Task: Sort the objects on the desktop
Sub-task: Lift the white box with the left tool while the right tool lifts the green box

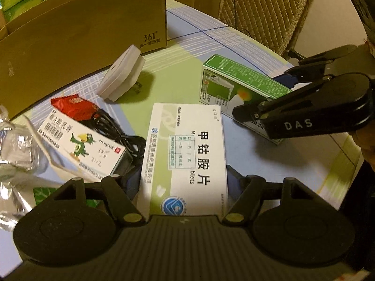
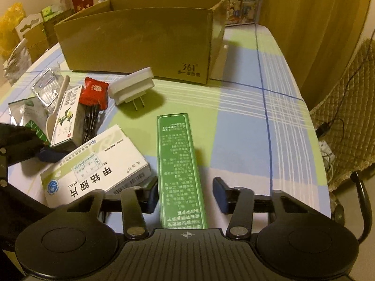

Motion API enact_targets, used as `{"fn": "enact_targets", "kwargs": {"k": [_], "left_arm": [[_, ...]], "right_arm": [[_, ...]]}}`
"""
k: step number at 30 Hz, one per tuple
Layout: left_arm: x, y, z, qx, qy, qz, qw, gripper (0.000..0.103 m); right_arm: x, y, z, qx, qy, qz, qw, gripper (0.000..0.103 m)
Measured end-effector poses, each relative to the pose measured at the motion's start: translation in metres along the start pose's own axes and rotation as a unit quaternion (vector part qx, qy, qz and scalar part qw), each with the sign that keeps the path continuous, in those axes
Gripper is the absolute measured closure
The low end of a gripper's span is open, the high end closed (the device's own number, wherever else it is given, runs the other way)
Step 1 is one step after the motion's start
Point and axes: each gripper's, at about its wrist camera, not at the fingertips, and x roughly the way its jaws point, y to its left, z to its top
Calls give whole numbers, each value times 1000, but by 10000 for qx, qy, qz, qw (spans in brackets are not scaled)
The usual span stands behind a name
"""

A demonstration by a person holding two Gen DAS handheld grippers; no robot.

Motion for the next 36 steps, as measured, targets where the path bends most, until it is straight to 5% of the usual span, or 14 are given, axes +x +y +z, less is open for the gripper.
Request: {"fn": "enact_targets", "kwargs": {"k": [1,26,36], "left_arm": [[0,-1,1,20,11,3,10000,35],[-84,6,-2,-215,-503,414,9976,36],[-120,40,25,-393,-758,686,9940,36]], "right_arm": [[0,2,0,-87,-5,-17,10000,75],[-75,22,4,371,-588,-122,9975,75],[-102,32,63,228,-1063,80,9940,75]]}}
